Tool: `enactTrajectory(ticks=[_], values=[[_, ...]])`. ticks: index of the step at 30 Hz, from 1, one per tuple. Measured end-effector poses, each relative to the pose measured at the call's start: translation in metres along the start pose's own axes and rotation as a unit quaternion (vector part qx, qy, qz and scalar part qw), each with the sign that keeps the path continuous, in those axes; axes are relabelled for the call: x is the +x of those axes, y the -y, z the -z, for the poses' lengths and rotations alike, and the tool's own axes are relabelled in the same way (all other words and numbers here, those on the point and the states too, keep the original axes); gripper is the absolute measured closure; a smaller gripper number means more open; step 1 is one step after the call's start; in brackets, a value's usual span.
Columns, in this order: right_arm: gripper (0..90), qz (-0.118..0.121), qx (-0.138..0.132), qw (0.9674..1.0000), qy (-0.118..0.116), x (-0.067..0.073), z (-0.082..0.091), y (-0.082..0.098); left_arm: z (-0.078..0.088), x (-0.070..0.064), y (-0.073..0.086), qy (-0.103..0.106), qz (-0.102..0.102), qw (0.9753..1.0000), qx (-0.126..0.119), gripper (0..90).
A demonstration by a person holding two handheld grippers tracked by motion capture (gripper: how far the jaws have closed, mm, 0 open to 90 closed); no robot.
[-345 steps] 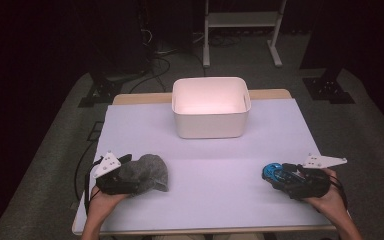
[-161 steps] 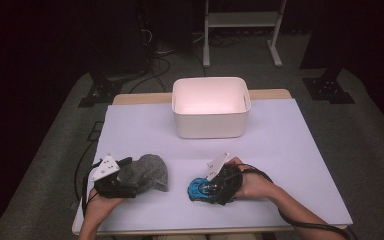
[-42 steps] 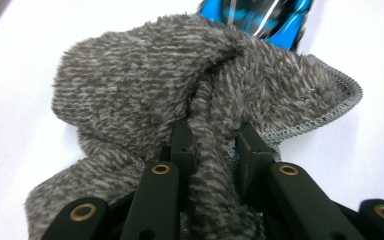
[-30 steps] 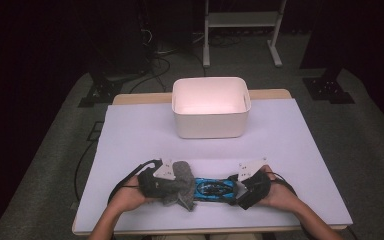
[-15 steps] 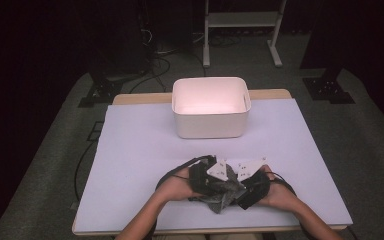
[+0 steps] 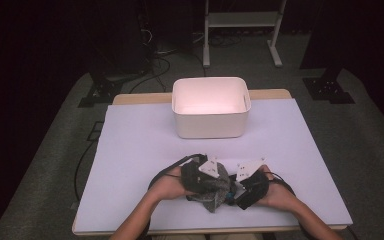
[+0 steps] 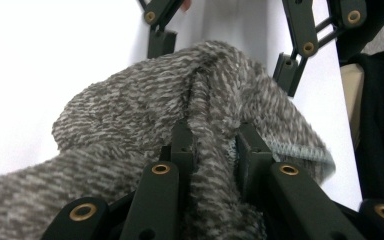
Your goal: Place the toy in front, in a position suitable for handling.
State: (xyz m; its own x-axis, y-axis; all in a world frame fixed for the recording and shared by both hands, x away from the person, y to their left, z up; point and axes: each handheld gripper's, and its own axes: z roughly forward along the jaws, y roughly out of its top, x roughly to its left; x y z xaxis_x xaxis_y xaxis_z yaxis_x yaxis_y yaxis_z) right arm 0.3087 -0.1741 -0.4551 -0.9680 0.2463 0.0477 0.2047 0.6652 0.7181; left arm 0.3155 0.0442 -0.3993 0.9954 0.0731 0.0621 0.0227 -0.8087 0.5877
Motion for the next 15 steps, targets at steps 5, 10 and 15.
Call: enactTrajectory(ticks=[5,10,15], values=[[20.9,0.001,0.001,1.0000,0.001,0.000,0.000,0.000,0.011,0.003,0.018,-0.014,0.018,0.9997,0.013,74.2],[20.9,0.002,0.001,1.0000,0.000,-0.001,0.000,0.000,0.021,0.007,0.044,-0.035,0.043,0.9977,0.038,74.2],[20.9,0.001,0.001,1.0000,0.001,0.000,0.000,0.000,0.028,0.008,0.057,-0.029,0.062,0.9974,0.022,74.2]])
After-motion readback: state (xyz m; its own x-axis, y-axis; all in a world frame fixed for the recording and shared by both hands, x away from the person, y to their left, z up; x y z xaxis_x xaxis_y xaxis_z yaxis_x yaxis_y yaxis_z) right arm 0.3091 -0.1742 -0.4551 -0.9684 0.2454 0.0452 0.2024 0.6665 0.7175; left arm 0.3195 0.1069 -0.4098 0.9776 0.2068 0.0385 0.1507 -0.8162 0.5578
